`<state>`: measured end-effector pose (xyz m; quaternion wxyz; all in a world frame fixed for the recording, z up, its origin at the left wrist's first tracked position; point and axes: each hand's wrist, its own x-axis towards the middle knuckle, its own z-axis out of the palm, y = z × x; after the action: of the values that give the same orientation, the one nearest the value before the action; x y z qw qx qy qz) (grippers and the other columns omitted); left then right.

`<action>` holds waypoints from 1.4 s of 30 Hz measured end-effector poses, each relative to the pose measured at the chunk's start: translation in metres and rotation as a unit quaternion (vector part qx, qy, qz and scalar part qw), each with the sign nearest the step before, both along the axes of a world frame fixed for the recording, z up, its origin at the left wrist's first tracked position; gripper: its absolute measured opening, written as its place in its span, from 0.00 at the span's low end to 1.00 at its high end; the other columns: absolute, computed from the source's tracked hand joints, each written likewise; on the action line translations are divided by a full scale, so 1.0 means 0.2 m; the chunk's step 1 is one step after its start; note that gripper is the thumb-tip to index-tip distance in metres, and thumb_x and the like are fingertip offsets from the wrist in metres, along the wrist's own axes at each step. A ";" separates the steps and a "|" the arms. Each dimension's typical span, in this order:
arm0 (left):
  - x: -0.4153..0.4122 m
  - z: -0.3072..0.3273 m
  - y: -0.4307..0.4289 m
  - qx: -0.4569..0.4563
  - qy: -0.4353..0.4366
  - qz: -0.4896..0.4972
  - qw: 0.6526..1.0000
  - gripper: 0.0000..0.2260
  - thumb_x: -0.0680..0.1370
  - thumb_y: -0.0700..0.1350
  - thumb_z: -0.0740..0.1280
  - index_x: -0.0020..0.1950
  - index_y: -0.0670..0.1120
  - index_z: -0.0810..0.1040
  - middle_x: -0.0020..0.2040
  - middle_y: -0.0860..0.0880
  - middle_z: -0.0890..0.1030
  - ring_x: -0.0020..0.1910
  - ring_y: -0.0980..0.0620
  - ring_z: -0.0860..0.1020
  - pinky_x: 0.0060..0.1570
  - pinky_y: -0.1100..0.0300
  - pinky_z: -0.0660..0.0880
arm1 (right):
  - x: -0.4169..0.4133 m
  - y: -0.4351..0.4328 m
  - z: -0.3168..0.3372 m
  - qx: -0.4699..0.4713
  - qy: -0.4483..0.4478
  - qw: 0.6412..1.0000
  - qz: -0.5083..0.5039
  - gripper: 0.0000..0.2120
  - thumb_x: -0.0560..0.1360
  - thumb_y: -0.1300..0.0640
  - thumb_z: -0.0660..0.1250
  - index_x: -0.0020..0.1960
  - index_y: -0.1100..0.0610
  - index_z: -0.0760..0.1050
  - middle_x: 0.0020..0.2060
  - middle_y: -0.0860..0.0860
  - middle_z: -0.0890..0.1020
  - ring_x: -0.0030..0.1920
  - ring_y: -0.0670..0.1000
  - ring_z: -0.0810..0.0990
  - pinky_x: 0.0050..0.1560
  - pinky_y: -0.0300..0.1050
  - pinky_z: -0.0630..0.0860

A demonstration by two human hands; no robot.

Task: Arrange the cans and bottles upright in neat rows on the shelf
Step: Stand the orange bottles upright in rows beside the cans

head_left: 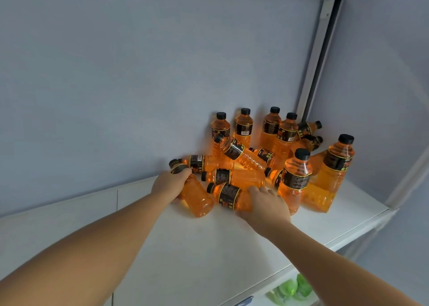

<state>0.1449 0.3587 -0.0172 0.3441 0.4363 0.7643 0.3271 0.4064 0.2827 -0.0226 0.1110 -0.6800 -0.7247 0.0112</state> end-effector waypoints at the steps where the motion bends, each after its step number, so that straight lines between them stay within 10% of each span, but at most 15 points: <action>1: -0.01 0.01 -0.03 0.023 0.007 0.000 1.000 0.28 0.73 0.67 0.68 0.62 0.46 0.74 0.47 0.45 0.82 0.44 0.46 0.83 0.34 0.56 0.81 | 0.00 -0.01 0.00 0.001 0.011 1.000 0.001 0.28 0.70 0.32 0.67 0.64 0.47 0.70 0.57 0.48 0.80 0.59 0.55 0.77 0.55 0.51 0.76; 6: -0.02 0.10 -0.22 0.141 -0.017 0.022 0.990 0.25 0.72 0.66 0.71 0.60 0.51 0.71 0.47 0.50 0.81 0.44 0.50 0.83 0.40 0.49 0.85 | -0.02 -0.07 0.00 -0.007 0.204 0.979 -0.012 0.27 0.70 0.34 0.69 0.64 0.44 0.68 0.51 0.43 0.80 0.49 0.51 0.80 0.41 0.48 0.79; 14: -0.04 0.16 -0.60 0.215 0.056 0.041 0.974 0.14 0.72 0.61 0.74 0.50 0.53 0.80 0.42 0.56 0.83 0.43 0.59 0.80 0.36 0.61 0.70 | -0.21 -0.22 0.01 -0.040 0.576 0.816 0.024 0.17 0.72 0.48 0.76 0.55 0.45 0.71 0.41 0.45 0.81 0.35 0.37 0.79 0.21 0.30 0.68; 22: -0.27 0.22 -0.96 0.231 0.089 0.104 0.963 0.25 0.62 0.71 0.69 0.52 0.59 0.77 0.44 0.62 0.81 0.44 0.63 0.79 0.39 0.62 0.72 | -0.50 -0.35 0.03 -0.080 0.570 0.809 0.115 0.16 0.74 0.48 0.74 0.55 0.38 0.70 0.42 0.29 0.79 0.42 0.33 0.79 0.32 0.31 0.71; 28: -0.60 0.23 -1.10 0.238 0.114 0.151 0.953 0.24 0.64 0.68 0.71 0.57 0.60 0.79 0.48 0.60 0.83 0.49 0.59 0.81 0.48 0.56 0.79 | -0.86 -0.36 0.07 -0.116 0.572 0.792 0.179 0.16 0.73 0.47 0.75 0.54 0.41 0.70 0.42 0.32 0.80 0.40 0.35 0.80 0.26 0.29 0.72; 42: -1.26 0.16 -0.94 0.266 0.127 0.195 0.936 0.14 0.73 0.59 0.74 0.56 0.63 0.76 0.51 0.59 0.84 0.50 0.57 0.81 0.49 0.55 0.79 | -1.64 -0.20 0.05 -0.142 0.527 0.809 0.220 0.23 0.72 0.45 0.75 0.62 0.42 0.69 0.52 0.40 0.80 0.51 0.43 0.79 0.48 0.45 0.76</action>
<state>-0.1064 0.1708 0.0146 0.0454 0.3925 0.7567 0.5209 0.0794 0.2429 -0.0132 0.3729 -0.4004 -0.6753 0.4946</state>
